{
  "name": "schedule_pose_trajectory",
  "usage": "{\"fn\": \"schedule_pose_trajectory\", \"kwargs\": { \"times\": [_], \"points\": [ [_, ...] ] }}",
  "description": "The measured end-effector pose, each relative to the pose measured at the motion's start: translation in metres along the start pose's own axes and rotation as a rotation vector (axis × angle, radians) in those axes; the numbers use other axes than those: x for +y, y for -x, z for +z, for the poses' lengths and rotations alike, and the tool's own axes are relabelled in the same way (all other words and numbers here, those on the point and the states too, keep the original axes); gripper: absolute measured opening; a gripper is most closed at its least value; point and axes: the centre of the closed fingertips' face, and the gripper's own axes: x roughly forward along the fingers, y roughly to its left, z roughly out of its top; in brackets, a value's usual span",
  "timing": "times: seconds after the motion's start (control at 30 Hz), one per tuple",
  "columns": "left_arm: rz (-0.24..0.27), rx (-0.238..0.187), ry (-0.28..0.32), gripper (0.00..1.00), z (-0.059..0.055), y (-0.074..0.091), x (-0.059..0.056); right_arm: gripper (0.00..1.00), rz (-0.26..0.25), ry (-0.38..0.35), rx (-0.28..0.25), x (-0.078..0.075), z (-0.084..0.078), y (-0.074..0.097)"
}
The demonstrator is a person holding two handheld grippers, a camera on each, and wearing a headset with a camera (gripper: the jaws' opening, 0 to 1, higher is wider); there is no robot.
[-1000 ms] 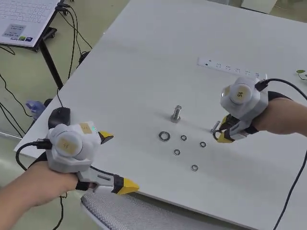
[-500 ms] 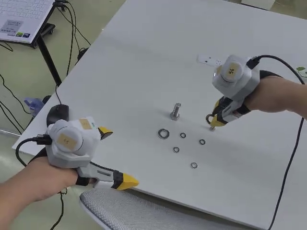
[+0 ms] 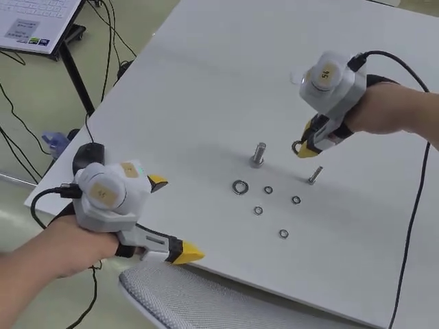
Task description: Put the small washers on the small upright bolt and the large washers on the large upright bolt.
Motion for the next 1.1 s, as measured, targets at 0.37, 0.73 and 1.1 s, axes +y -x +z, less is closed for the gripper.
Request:
{"fn": "schedule_pose_trajectory", "kwargs": {
  "times": [0.37, 0.73, 1.1],
  "points": [
    [0.003, -0.001, 0.002, 0.92, 0.001, -0.004, 0.007, 0.21, -0.005, 0.010, -0.006, -0.009, 0.018, -0.013],
    [0.009, -0.001, 0.005, 0.92, 0.002, -0.004, 0.007, 0.21, 0.003, 0.025, 0.000, -0.016, 0.032, -0.030],
    [0.032, -0.021, 0.015, 0.92, 0.007, -0.002, 0.012, 0.21, 0.011, 0.032, 0.009, -0.017, 0.035, -0.039]
  ]
}}
